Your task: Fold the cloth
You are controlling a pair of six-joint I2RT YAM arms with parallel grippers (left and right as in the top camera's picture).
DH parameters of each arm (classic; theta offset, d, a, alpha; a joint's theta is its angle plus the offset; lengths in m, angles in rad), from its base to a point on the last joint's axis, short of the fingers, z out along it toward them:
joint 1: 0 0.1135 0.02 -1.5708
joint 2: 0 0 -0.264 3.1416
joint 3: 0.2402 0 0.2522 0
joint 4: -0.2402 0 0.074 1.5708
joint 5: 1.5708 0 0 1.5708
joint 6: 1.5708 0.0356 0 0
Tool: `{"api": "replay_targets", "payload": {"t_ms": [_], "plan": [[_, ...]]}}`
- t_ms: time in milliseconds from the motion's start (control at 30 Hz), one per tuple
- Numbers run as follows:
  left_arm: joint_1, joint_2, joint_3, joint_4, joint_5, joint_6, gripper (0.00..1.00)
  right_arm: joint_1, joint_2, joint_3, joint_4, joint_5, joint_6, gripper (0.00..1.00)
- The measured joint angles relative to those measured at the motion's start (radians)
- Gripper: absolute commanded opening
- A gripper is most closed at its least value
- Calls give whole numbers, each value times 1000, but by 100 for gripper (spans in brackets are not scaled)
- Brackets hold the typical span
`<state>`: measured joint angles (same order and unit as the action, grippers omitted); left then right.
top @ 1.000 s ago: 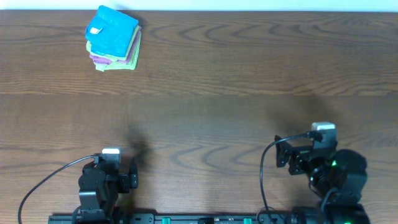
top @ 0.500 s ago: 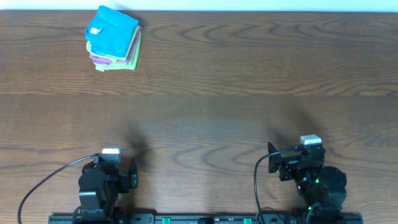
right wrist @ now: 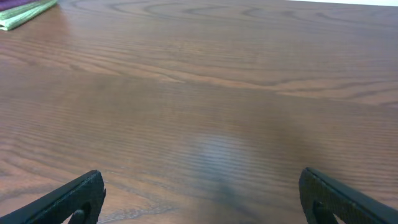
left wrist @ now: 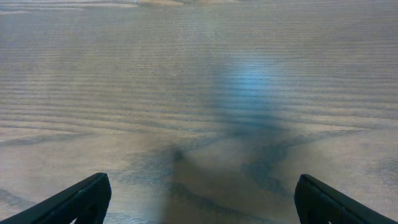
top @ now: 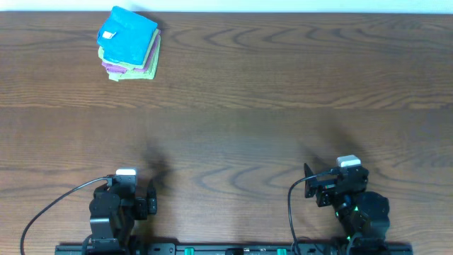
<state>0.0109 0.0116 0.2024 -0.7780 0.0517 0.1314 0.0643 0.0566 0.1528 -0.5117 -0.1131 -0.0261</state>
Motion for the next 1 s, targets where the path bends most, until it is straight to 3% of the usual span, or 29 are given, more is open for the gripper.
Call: {"api": "replay_targets", "payload": {"t_ms": [267,500,1000], "plan": [[0,0,0,0,0,0,95,1,0,2,-53,13,-9,99],[0,0,0,0,0,0,95,1,0,10,-213,26,-11,99],[0,0,0,0,0,0,95,27,-13,10,-217,28,28,99]]}}
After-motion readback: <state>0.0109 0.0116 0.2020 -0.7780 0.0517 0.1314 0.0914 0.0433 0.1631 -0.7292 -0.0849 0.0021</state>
